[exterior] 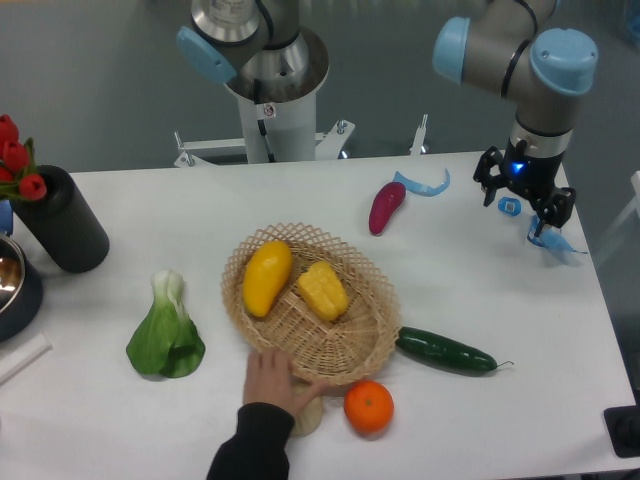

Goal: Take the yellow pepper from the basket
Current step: 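Move the open gripper from its raised position toward the wicker basket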

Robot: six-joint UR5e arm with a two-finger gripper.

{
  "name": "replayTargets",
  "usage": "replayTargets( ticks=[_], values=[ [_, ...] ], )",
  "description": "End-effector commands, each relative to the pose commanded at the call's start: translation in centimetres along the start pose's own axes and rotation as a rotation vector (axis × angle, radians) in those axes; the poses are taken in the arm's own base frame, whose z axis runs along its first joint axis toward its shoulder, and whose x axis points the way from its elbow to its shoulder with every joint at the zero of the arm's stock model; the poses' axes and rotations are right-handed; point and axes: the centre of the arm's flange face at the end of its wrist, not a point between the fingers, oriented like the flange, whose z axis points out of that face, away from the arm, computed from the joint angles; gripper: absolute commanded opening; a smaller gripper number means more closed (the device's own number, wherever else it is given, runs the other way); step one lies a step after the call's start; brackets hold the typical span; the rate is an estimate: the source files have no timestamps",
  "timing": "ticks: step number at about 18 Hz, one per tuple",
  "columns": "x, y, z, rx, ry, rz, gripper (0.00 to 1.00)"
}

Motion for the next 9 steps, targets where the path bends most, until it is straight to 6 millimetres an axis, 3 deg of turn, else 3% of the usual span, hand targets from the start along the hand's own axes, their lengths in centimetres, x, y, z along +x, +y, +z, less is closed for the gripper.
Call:
replayTargets(
  ticks=[5,9],
  values=[
    [0.1,-0.5,-0.1,0.0,0.001,0.001,1.0],
    [0.9,-2.5,-0.8,-0.043,0.002,0.035,1.0]
  ],
)
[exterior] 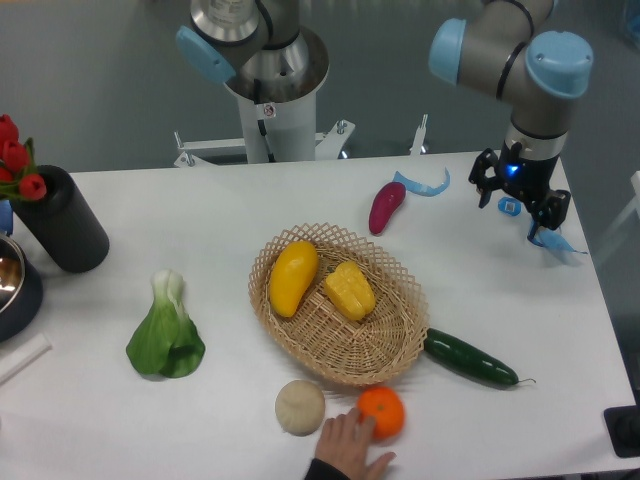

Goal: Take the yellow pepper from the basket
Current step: 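Move the open gripper from its raised position toward the wicker basket, then lower the gripper over the yellow bell pepper in the basket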

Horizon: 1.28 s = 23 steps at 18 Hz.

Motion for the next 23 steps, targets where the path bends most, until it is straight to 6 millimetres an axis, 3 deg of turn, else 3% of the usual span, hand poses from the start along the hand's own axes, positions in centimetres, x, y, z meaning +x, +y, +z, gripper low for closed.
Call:
replayTargets(
  ticks=[5,10,14,18,23],
  values=[
    [2.2,-6.7,0.3,-0.057,0.009,-0.099,1.0],
    [2.0,-9.0,0.2,-0.023,-0.035,-0.205,1.0],
    [2.7,-12.6,-0.3,0.005,-0.038,-0.295,1.0],
    [3.1,-14.8,1.9,0.018,0.004,-0.518,1.0],
    [3.7,-17.3,1.5,0.034,0.007,-0.68,1.0]
  ],
)
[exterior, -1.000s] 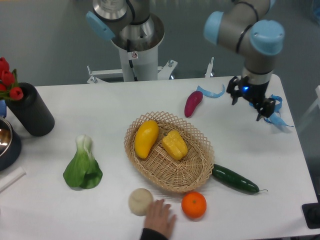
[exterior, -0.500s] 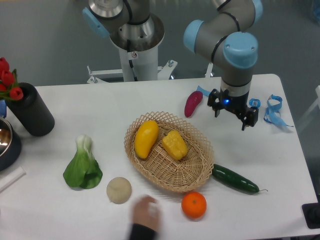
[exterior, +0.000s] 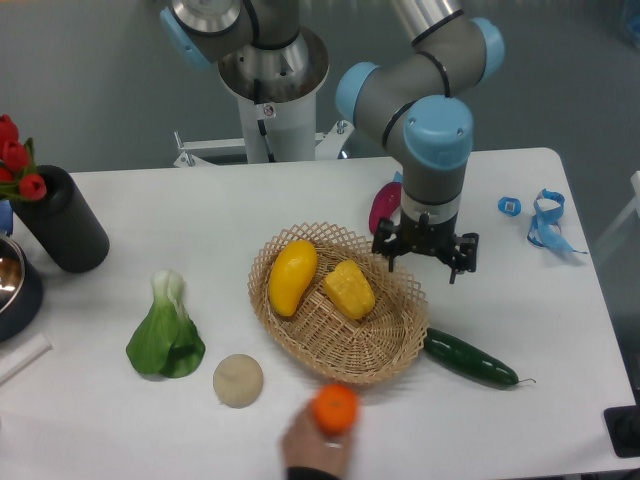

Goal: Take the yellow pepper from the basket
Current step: 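Lower the gripper over the yellow bell pepper in the basket, then close the gripper fingers around the yellow bell pepper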

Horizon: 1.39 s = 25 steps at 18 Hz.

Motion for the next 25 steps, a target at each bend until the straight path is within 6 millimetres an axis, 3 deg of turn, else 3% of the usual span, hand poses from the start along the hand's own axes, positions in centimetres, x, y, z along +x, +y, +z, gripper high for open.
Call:
replayTargets(
  ticks=[5,13,23,25],
  values=[
    [1.9,-1.3,1.5,-0.013,0.026,-0.185,1.0],
    [4.8,-2.5,4.7,-0.067,0.052,-0.307,1.0],
    [5.8,-1.4,6.5,-0.119,0.059,-0.311,1.0],
    [5.8,-1.3,6.9,-0.125,0.061,-0.313,0.96]
  ],
)
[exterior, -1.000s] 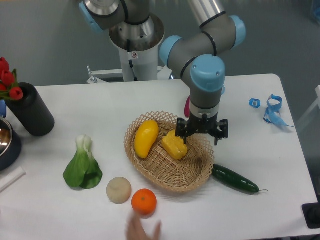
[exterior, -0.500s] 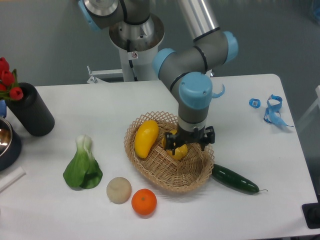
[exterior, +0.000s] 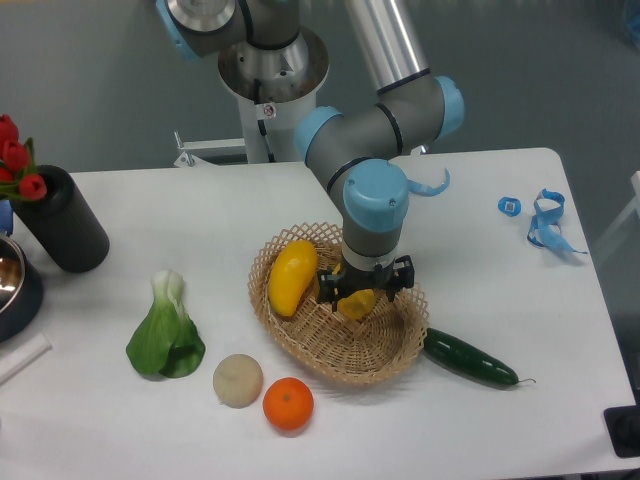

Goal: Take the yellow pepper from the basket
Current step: 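Close the gripper fingers around the yellow bell pepper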

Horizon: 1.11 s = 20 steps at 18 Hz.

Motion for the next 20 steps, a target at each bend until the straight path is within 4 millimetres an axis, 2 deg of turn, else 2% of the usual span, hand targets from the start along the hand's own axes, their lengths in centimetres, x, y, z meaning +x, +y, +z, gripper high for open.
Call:
replayTargets(
  ticks=[3,6,9,12,16,20],
  values=[
    [0.0,-0.1,1.0,-0.013,0.006,-0.019,0.87],
    [0.0,-0.5,1.3,-0.016,0.006,-0.032,0.71],
    [0.4,-0.4,1.2,-0.014,0.006,-0.022,0.66],
    [0.3,-0.4,0.9,-0.01,0.003,-0.023,0.49],
    [0.2,-0.9,-0.1,0.011,0.0,-0.026,0.47],
    [0.3,-1.3,-1.6,0.038,0.0,-0.027,0.39]
  ],
)
